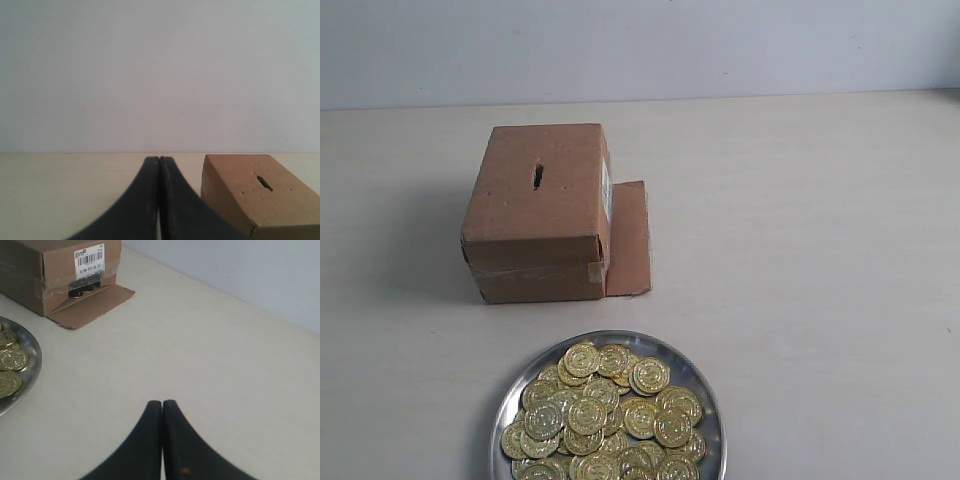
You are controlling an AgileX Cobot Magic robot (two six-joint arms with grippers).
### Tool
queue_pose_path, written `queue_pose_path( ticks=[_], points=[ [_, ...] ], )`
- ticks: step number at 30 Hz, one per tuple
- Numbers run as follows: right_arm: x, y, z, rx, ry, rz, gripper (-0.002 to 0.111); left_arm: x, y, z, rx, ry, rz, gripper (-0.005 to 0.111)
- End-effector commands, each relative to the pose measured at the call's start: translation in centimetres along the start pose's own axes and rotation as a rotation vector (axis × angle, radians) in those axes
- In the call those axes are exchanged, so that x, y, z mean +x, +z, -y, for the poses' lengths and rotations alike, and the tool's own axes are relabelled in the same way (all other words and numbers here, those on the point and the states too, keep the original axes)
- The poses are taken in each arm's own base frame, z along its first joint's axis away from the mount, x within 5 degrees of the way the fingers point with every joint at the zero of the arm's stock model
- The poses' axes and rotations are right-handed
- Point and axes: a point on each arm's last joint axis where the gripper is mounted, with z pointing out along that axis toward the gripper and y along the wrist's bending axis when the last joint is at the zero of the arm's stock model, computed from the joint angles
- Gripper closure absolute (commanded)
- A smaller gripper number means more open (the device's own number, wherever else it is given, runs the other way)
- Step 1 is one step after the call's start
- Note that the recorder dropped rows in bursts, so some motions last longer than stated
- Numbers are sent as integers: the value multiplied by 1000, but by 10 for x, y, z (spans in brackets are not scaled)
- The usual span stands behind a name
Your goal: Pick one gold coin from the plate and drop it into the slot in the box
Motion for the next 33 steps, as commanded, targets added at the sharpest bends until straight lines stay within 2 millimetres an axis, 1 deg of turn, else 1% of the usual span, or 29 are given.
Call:
queue_pose_path(
  ticks=[1, 11, 13, 14, 15, 16, 17, 18, 19, 21, 33],
  points=[
    [-1, 0, 0, 3, 5, 23, 108, 1, 0, 0, 2, 7, 1, 107],
    [-1, -1, 0, 5, 6, 29, 108, 1, 0, 0, 2, 7, 1, 107],
    [-1, -1, 0, 5, 8, 29, 108, 1, 0, 0, 4, 159, -3, 107],
    [-1, -1, 0, 5, 10, 29, 108, 2, 0, 1, 7, 401, -11, 107],
    [-1, -1, 0, 5, 10, 29, 108, 2, 0, 0, 7, 537, -15, 107],
    [-1, -1, 0, 5, 10, 29, 108, 3, 0, 0, 8, 826, -25, 107],
    [-1, -1, 0, 5, 10, 29, 108, 3, 0, 0, 8, 919, -28, 107],
    [-1, -1, 0, 5, 10, 29, 108, 4, 0, -1, 8, 1099, -34, 107],
    [-1, -1, 0, 5, 10, 29, 108, 4, 0, -1, 8, 1209, -37, 107],
    [-1, -1, 0, 5, 10, 29, 108, 5, 0, -1, 17, 1328, -47, 107],
    [-1, -1, 0, 5, 9, 27, 108, 5, 0, -1, 17, 1338, -48, 107]
  ],
)
